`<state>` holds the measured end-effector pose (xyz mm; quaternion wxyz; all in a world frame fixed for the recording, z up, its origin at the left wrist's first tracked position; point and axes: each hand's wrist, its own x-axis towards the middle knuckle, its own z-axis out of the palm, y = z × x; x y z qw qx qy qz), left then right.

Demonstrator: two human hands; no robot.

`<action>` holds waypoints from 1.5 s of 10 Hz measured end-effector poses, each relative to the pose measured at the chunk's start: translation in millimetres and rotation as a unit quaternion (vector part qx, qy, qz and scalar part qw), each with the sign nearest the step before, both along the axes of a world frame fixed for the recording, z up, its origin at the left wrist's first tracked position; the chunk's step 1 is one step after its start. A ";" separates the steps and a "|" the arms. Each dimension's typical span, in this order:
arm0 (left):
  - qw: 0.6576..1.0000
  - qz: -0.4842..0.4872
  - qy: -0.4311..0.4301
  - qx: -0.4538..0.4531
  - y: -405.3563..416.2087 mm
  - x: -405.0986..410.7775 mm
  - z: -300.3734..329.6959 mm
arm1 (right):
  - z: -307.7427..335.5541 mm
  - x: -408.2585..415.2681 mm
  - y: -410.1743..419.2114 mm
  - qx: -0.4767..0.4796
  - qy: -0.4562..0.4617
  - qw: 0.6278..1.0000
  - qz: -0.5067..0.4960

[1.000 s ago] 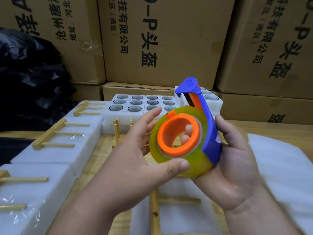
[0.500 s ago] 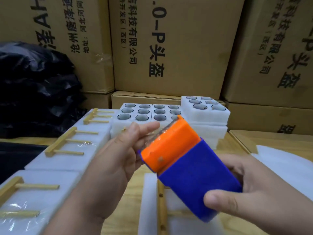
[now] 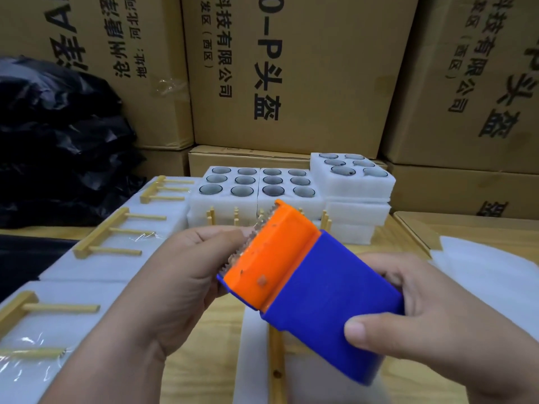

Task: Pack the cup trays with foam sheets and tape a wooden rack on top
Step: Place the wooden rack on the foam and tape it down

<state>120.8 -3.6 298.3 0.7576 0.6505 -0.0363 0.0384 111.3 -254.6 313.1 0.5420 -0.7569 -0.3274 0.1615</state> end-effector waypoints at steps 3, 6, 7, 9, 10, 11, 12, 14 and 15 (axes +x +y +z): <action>0.999 0.028 0.002 0.040 0.3 -0.3 -6.5 | -8.5 2.4 0.3 -0.087 -0.088 0.987 -0.105; 0.994 0.102 -0.008 0.047 -10.4 -5.2 1.3 | -14.6 7.2 11.0 0.019 -0.183 0.952 -0.244; 0.995 0.084 -0.019 0.041 -13.1 -8.3 5.4 | -11.6 8.1 15.6 0.090 -0.252 0.906 -0.329; 0.990 0.113 -0.044 0.071 -8.6 -15.0 4.3 | -4.1 4.0 20.8 0.108 -0.292 0.885 -0.346; 0.989 0.116 -0.055 0.072 -1.8 -22.4 -0.3 | -5.7 -1.6 22.5 0.101 -0.286 0.892 -0.335; 0.990 0.117 -0.044 0.061 3.7 -36.5 -8.0 | -5.6 -10.8 22.1 0.059 -0.269 0.904 -0.326; 0.991 0.117 -0.026 0.052 2.9 -52.8 -11.0 | 10.5 -17.2 16.4 0.006 -0.267 0.916 -0.299; 0.990 0.133 -0.036 0.015 0.5 -73.9 16.6 | 61.0 -23.6 5.1 -0.036 -0.280 0.923 -0.262; 0.990 0.140 -0.020 0.006 5.5 -80.1 26.1 | 77.8 -29.4 -0.5 -0.068 -0.274 0.926 -0.251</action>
